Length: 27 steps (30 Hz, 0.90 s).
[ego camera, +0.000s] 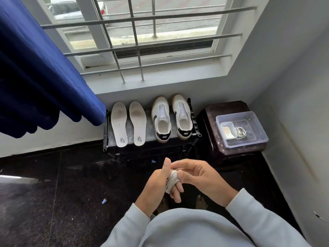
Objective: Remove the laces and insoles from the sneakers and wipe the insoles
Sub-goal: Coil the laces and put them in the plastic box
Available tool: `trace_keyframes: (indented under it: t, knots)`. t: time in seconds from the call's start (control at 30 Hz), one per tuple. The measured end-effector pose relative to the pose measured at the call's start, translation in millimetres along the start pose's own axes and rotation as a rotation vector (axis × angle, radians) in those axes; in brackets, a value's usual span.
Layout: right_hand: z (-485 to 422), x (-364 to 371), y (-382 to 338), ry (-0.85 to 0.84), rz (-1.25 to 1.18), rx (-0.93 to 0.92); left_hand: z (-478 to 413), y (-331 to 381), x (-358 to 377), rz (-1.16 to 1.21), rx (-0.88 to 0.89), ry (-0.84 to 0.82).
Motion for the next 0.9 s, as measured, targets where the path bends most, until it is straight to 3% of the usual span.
trace_keyframes:
  t: [0.1,0.63,0.77,0.9]
  knots:
    - [3.1,0.3,3.0,0.059,-0.105,0.016,-3.7,0.8,2.8,0.011,-0.037,-0.007]
    - [27.4,-52.1,25.4,0.454,0.087,-0.017,-51.1,6.8,64.5,0.124,-0.027,0.347]
    - [32.4,-96.8,30.8,0.520,0.227,0.004,-84.7,12.6,99.5,0.152,-0.063,0.350]
    - [38.8,-167.2,35.8,0.630,0.342,0.034,-138.5,27.8,151.2,0.238,-0.141,0.232]
Point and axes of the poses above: each hand's wrist, its own z-axis away from the middle knuckle, its own x-axis out of the palm, y = z × x, the point moved 4 cm from there along -z, towards the middle knuckle, and after that the axes turned 13 degrees about -x, right-handed, at the moved point
